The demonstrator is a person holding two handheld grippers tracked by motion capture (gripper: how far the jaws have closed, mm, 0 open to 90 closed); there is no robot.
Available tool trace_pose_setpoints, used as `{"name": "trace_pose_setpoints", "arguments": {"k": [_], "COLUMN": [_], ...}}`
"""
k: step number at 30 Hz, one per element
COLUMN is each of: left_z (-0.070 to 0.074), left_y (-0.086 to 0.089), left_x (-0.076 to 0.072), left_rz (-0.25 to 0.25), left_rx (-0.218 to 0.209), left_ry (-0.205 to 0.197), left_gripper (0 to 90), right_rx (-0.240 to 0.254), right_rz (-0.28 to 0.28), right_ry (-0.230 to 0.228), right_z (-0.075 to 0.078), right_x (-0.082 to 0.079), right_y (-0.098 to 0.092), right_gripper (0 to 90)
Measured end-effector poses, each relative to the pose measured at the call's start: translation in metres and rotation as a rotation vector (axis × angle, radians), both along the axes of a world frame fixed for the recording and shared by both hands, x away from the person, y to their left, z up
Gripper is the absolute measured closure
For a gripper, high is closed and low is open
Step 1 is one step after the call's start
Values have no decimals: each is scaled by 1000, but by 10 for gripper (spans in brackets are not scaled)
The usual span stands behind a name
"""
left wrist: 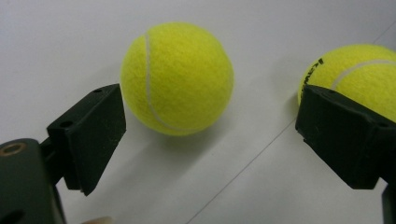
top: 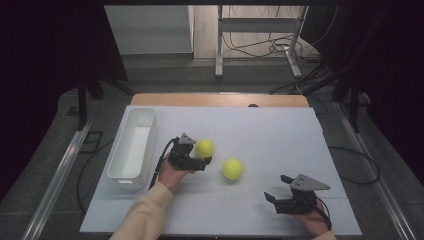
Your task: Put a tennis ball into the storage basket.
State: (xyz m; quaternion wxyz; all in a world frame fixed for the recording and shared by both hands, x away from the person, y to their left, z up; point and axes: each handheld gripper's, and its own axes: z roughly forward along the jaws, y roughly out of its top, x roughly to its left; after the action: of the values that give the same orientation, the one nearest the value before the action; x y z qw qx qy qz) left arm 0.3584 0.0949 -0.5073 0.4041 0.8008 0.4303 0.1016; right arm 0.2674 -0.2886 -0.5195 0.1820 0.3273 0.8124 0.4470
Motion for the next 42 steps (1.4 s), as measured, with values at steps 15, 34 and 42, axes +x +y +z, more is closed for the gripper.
{"name": "trace_pose_setpoints", "arguments": {"k": [15,34,42], "left_z": [-2,-12,-11], "left_y": [-8,-9,-6], "left_x": [18,30,29], "left_rz": [5,23,18], "left_rx": [7,47,49], "left_ry": [13,35,38], "left_gripper": [97,241,260], "right_rx": [-2,2,3], "right_rz": [-1,2,2], "right_ry": [2,-3,-4], "right_z": [0,0,0], "right_x": [0,0,0], "right_y": [0,0,0], "right_gripper": [129,129,130]}}
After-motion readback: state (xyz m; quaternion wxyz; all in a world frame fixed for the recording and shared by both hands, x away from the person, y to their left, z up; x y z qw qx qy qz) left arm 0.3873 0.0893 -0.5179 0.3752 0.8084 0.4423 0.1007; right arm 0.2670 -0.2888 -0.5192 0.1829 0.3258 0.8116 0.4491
